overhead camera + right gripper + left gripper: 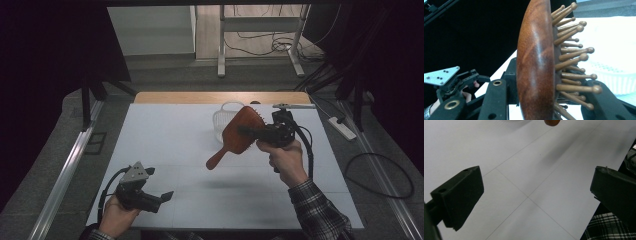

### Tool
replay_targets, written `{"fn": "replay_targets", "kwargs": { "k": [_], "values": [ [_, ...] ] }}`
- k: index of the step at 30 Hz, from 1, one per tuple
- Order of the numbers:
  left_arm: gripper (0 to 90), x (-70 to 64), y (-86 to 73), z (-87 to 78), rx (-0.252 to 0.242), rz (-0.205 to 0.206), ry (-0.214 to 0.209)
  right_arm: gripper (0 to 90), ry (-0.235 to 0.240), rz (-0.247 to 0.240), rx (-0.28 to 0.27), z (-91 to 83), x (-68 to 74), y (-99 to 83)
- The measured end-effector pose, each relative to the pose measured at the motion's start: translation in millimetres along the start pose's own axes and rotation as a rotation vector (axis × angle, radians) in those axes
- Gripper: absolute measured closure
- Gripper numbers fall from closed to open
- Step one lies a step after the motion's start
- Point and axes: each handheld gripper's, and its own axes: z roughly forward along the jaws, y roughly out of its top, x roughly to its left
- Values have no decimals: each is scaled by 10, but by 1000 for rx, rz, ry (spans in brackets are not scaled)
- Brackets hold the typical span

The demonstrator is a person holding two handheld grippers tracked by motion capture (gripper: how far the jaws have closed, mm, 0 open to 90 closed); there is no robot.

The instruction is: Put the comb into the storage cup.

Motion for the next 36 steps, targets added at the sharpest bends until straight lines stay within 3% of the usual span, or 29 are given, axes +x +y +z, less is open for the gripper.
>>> {"fn": "replay_targets", "kwargs": {
  "k": [12,28,36],
  "values": [
    [0,61,-161,-187,-25,-51,34,563,-18,6,-27,-44,-45,112],
    [0,44,-249,-271,2,-42,99,563,-61,23,-61,-72,-163,294],
    [0,54,-257,-286,10,-59,116,563,-83,29,-76,-75,-227,402]
  ]
}}
